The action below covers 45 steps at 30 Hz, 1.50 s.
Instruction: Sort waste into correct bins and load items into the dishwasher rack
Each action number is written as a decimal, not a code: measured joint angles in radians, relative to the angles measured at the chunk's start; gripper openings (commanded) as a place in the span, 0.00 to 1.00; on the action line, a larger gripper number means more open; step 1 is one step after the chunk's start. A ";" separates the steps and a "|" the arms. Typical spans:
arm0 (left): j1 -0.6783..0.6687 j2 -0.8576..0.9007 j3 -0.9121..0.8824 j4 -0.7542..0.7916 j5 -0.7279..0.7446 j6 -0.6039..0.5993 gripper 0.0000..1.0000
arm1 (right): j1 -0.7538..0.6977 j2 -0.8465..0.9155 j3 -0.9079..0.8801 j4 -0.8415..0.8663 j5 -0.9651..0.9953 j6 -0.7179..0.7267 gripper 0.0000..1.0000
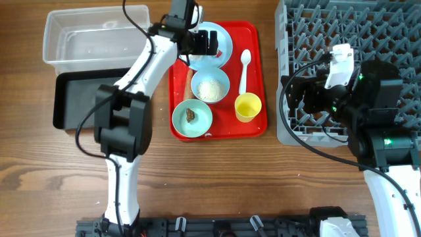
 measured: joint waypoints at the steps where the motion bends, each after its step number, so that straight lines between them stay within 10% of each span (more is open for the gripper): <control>1: -0.002 0.020 0.000 0.020 -0.023 -0.019 1.00 | 0.000 0.000 0.000 -0.005 0.000 0.002 1.00; 8: -0.044 0.105 0.000 0.090 -0.197 -0.130 0.94 | 0.000 0.000 0.000 -0.011 0.000 0.005 1.00; 13: -0.075 0.111 0.000 0.094 -0.250 -0.154 0.18 | 0.000 0.000 0.000 -0.014 0.000 0.006 1.00; 16: -0.076 0.114 0.000 0.094 -0.259 -0.159 0.04 | 0.000 0.000 0.000 -0.021 0.000 0.006 1.00; 29: -0.056 -0.051 0.000 -0.003 -0.266 -0.160 0.04 | 0.000 0.000 0.000 -0.026 0.000 0.006 1.00; 36: 0.170 -0.278 0.020 -0.087 -0.367 -0.150 0.11 | 0.000 0.000 0.000 -0.026 0.000 0.010 1.00; 41: 0.306 -0.166 0.020 -0.069 -0.380 -0.093 0.84 | 0.000 0.000 0.000 -0.026 0.000 0.020 1.00; 45: 0.329 -0.093 0.008 -0.066 -0.360 -0.058 1.00 | 0.000 0.004 0.000 -0.026 0.000 0.021 1.00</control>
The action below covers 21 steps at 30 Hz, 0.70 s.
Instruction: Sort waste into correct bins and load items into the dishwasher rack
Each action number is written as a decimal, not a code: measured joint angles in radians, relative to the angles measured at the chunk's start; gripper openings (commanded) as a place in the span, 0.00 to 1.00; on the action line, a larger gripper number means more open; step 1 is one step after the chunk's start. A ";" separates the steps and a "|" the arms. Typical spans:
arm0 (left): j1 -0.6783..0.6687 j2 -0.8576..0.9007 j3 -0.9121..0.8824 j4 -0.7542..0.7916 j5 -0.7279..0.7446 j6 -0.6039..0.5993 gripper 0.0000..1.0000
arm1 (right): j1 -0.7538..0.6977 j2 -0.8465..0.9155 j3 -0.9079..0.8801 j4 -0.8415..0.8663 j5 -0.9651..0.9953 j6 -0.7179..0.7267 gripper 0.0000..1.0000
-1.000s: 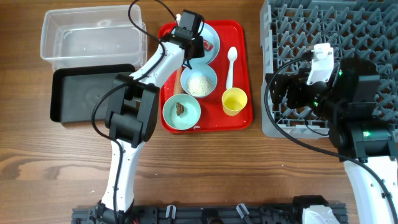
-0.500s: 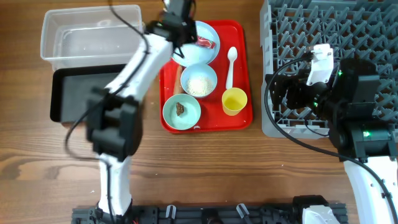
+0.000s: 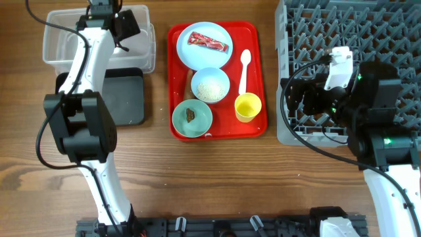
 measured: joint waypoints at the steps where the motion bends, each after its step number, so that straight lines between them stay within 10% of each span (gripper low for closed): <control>1: -0.002 0.000 -0.002 0.010 0.003 0.015 1.00 | 0.000 0.005 0.000 0.000 0.000 0.000 1.00; 7: -0.029 -0.004 -0.001 0.042 0.028 0.065 0.95 | 0.000 0.011 0.000 0.000 0.000 0.000 1.00; 8: -0.036 -0.005 -0.001 0.043 0.032 0.065 0.72 | 0.000 0.011 0.000 0.000 0.000 0.000 1.00; 9: -0.041 -0.005 -0.001 0.044 0.035 0.064 0.28 | 0.000 0.011 0.000 0.000 0.000 0.001 1.00; 11: -0.048 -0.006 -0.001 0.034 0.042 0.058 0.04 | 0.000 0.011 0.000 0.000 0.000 0.003 1.00; 13: -0.039 -0.006 -0.001 0.014 0.037 0.030 0.04 | 0.000 0.011 0.000 0.000 0.000 0.003 1.00; 16: 0.001 -0.006 -0.001 -0.057 -0.026 -0.108 0.76 | 0.000 0.011 0.000 -0.001 0.000 0.004 1.00; 21: 0.084 -0.006 -0.001 0.006 0.236 -0.107 0.69 | 0.000 0.011 0.000 -0.001 0.000 0.004 1.00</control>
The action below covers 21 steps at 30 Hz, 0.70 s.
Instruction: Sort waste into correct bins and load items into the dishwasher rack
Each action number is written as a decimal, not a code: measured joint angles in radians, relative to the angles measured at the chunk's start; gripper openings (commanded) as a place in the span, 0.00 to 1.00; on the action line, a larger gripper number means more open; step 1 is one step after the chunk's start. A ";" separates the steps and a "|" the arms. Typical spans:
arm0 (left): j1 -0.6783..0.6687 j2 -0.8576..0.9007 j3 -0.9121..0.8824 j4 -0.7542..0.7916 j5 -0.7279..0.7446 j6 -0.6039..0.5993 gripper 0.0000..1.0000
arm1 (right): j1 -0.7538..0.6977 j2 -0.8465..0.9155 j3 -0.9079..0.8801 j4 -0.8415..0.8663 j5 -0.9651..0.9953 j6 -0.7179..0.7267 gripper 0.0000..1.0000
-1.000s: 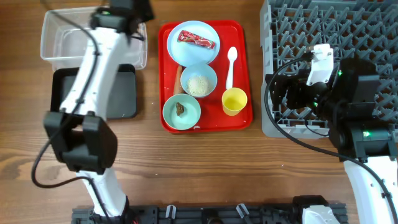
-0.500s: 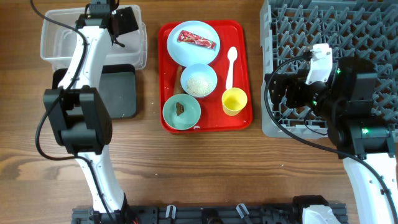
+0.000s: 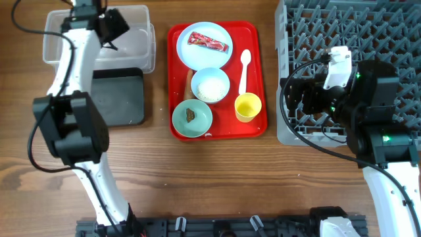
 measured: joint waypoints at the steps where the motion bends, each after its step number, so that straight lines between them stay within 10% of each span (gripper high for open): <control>1: 0.013 0.000 0.000 0.012 0.113 0.043 0.69 | 0.000 0.000 0.000 -0.001 0.000 0.000 1.00; 10: 0.067 0.000 0.000 -0.031 0.450 0.056 0.72 | 0.000 0.003 0.000 -0.008 0.000 0.000 1.00; 21: -0.093 0.000 0.000 -0.083 0.321 0.093 0.76 | 0.000 0.054 0.000 -0.008 0.000 0.000 1.00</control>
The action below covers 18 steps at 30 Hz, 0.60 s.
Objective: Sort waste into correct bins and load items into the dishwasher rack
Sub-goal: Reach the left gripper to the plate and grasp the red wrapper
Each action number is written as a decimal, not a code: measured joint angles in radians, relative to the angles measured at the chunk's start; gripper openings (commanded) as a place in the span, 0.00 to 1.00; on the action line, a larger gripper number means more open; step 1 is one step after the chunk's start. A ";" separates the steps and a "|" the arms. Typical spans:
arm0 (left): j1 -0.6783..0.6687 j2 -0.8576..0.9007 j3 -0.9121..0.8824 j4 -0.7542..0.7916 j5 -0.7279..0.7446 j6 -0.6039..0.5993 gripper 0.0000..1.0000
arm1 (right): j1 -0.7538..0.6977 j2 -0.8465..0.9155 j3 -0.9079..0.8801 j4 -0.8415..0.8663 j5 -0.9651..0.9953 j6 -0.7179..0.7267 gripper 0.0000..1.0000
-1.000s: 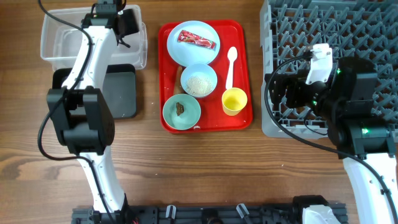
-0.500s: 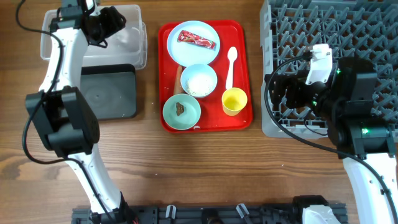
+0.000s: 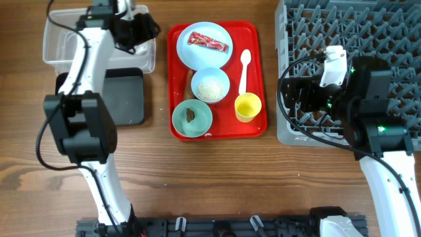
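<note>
A red tray [image 3: 253,39] holds a pale blue plate [image 3: 197,54] with a red wrapper [image 3: 208,41] on it. Also on the tray are a bowl of rice [image 3: 210,85], a teal bowl [image 3: 191,117] with a brown scrap, a yellow cup [image 3: 248,106] and a white spoon [image 3: 243,69]. An orange piece [image 3: 189,78] peeks out beside the rice bowl. My left gripper [image 3: 148,29] hovers at the right edge of the clear bin [image 3: 66,39]; its jaws are too dark to read. My right gripper [image 3: 293,99] hangs open at the left edge of the grey dishwasher rack [image 3: 348,33].
A black bin [image 3: 125,99] lies in front of the clear bin, left of the tray. The left arm stretches over both bins. Bare wooden table lies in front of the tray and the rack.
My left gripper has moved to the right, from over the middle of the clear bin to its right edge, nearer the tray. The right arm has shifted slightly toward the rack's left edge.
First my left gripper was over the pale blue plate on the tray. Then it was above the clear bin, with the red wrapper still lying on the plate. It then stood further left over that bin, and now is back at the bin's right edge.
</note>
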 measured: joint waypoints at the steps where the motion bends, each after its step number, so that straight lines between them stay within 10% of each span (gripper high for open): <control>1: -0.019 0.000 0.000 -0.002 -0.024 0.000 0.77 | 0.000 0.001 0.000 0.000 0.000 0.000 1.00; 18: -0.101 -0.014 0.000 0.033 -0.114 0.009 0.79 | 0.000 0.002 0.000 0.000 0.000 0.000 1.00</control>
